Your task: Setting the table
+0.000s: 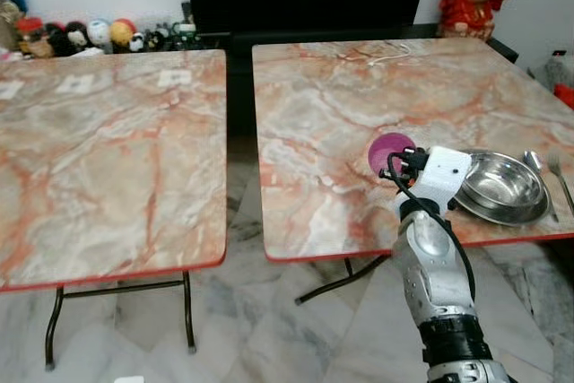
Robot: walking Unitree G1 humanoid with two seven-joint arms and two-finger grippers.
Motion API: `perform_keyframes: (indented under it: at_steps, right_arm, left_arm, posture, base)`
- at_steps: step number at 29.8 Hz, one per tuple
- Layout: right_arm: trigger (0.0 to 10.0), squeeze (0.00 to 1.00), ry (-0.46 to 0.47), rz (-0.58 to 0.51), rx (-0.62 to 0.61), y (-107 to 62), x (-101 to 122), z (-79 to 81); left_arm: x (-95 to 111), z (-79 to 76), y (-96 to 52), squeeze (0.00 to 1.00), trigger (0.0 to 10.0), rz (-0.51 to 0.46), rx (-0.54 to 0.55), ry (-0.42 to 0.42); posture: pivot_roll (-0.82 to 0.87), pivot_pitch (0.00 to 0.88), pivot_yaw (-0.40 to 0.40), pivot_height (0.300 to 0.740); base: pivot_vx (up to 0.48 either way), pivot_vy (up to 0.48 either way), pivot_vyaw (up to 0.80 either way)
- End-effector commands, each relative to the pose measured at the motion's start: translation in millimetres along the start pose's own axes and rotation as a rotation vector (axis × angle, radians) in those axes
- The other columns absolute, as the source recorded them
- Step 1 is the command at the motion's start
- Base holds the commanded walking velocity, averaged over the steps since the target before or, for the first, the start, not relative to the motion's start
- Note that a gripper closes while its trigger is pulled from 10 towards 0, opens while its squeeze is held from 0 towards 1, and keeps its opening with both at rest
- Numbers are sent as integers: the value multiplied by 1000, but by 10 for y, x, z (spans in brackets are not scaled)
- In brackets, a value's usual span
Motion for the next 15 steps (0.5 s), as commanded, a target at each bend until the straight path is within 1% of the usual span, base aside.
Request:
perform_keyframes:
  at_steps: [1,8,11,13,15]
  right_arm:
    - [10000,0,-11,-23,-32,30,74,-99]
    - [10000,0,-24,-29,-89,49,98,-190]
    - [10000,0,-28,-17,-121,98,111,-235]
    - [10000,0,-21,-9,-130,117,115,-241]
    - [10000,0,24,12,-184,159,138,-289]
  left_arm:
    - [21,-67,9,0,10000,-4,-16,-5]
    - [23,-65,10,0,10000,-4,-14,-4]
    - [23,-68,10,0,10000,-3,-16,-1]
    - [24,-70,11,0,10000,-3,-17,-1]
    - [27,-71,12,0,10000,-3,-16,-3]
  posture:
    - [-41,0,14,740]
    - [-42,0,14,740]
    - [-44,0,16,740]
    - [-42,0,16,740]
    - [-41,0,13,740]
  base:
    - [315,0,0]
    - [0,0,0]
    - [0,0,0]
    - [0,0,0]
    - [0,0,0]
Point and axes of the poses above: a point about 5 cm out from each wrist's last joint towards the gripper, its own y axis pointing out of the wrist towards the gripper, its own x axis along the axis of the wrist's last joint, z = x × y, the point moved 6 cm from there along y, pointing out of the wrist towards the gripper, and after that the axes turned 11 degrees about y, right-handed, at the moved point
